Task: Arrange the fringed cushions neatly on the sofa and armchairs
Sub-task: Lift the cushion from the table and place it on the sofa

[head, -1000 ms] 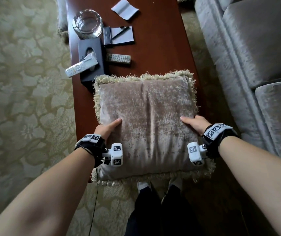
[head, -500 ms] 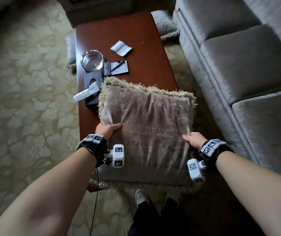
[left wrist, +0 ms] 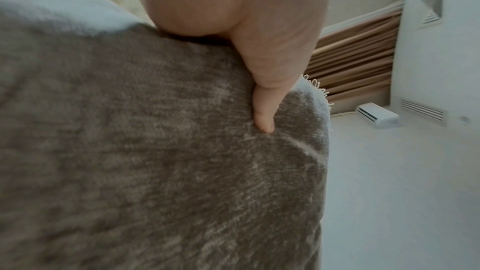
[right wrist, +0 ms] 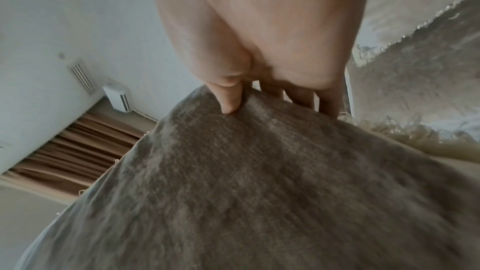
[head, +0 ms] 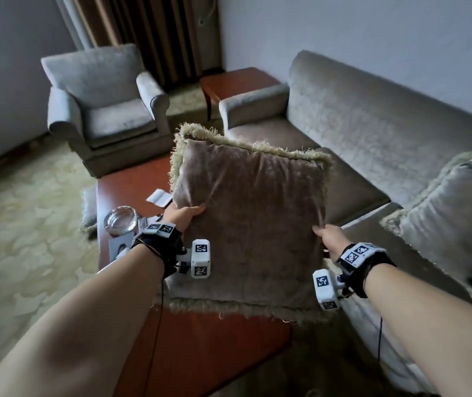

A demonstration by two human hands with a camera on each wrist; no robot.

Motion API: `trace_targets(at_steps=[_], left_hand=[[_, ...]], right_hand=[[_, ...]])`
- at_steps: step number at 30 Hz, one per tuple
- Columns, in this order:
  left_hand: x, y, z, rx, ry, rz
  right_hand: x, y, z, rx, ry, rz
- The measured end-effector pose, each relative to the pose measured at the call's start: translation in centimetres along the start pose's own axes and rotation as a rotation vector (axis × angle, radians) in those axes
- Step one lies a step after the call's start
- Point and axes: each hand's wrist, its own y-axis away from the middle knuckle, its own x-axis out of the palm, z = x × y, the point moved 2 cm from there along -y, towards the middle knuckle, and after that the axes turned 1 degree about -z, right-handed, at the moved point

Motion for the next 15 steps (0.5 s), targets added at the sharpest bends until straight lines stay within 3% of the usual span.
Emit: trace_targets(at_steps=[9,13,15], left_hand=[[18.3,0.0,-6.3,0.083,-0.085,0.074],[27.7,-0.1,-8.1,0.106,-0.123,0.090],[32.2,-0.9,-8.5,0.097,-0.138,0.137]], right_hand=[[-16.3,-0.4,6.6,-0.028,-0.257,-0.130],[-24.1,-2.9,7.0,0.060,-0.287,-0.138],[-28.4,-6.9,5.5,0.053,-0.244,-0.165]])
